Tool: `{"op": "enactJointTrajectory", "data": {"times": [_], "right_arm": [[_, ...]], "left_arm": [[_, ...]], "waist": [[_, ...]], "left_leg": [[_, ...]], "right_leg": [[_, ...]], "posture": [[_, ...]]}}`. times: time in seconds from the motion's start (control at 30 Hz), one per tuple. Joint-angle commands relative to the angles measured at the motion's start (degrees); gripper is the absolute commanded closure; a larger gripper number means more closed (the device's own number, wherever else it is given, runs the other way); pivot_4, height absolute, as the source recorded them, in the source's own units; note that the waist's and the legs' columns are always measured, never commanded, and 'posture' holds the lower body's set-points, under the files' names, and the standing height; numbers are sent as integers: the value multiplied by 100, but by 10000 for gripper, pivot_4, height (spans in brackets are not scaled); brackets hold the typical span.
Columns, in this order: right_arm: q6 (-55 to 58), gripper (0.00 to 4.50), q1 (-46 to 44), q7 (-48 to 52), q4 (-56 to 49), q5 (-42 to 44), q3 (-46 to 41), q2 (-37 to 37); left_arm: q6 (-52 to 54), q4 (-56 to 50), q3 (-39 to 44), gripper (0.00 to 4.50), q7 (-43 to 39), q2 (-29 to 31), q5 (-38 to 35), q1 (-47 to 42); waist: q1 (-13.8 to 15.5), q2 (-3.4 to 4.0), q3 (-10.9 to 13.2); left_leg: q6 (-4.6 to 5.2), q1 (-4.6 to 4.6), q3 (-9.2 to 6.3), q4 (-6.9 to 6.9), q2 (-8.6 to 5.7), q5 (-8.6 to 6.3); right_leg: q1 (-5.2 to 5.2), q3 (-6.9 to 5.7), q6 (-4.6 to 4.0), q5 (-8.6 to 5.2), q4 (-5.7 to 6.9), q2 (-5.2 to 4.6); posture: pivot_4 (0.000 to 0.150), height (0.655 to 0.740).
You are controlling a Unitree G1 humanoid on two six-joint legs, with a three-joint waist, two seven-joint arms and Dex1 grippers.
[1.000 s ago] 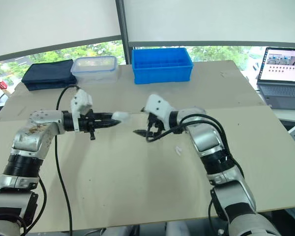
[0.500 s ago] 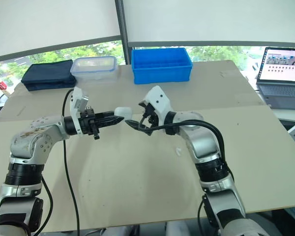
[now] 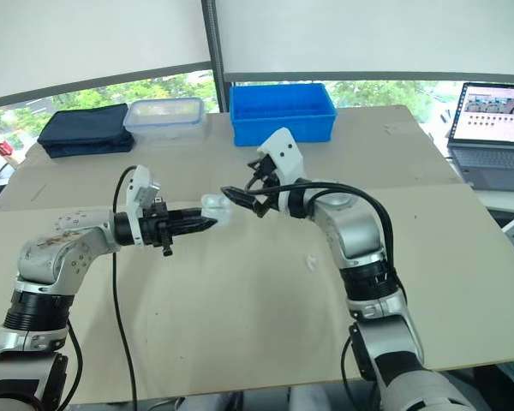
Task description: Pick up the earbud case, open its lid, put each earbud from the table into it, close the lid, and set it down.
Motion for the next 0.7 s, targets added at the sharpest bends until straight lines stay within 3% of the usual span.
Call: {"op": "enactJointTrajectory", "data": {"times": [0.03, 0.17, 0.37, 0.57, 0.7], "right_arm": [[49, 247, -161, -70, -104, 206, -236, -48], [314, 247, 3, -115, -274, 414, -444, -162], [657, 247, 943, -482, -1050, 424, -626, -510], [601, 247, 2949, -1087, -2655, 96, -716, -935], [342, 247, 3901, -1392, -2971, -126, -737, -1025]], "left_arm": [[-223, -69, 86, 39121, -5, -5, -8, -80], [-863, 136, 118, 39121, 308, -159, 335, -46], [-2152, 242, 315, 39121, 1545, -871, 1013, 43], [-2494, -490, 323, 39121, 2509, -1451, 1303, 607], [-2583, -569, 301, 39121, 2860, -1567, 1480, 824]], "waist": [[0, 0, 0], [4, 0, 0], [129, -2, -1], [177, -3, -2], [181, -4, -2]], "left_leg": [[0, 0, 0, 0, 0, 0], [0, 0, 0, 0, 0, 0], [2, -6, 2, 0, -1, -1], [5, -8, 5, 0, -1, -3], [21, 5, 18, 1, -2, -12]], "right_leg": [[0, 0, 0, 0, 0, 0], [0, 0, 0, 0, -1, 0], [1, -1, 1, 4, -14, -5], [1, 3, 2, 5, -14, -6], [6, 13, 4, 7, -23, -7]], "posture": [[1500, 7400], [1500, 7400], [1500, 7400], [1500, 7400], [1500, 7400]]}}
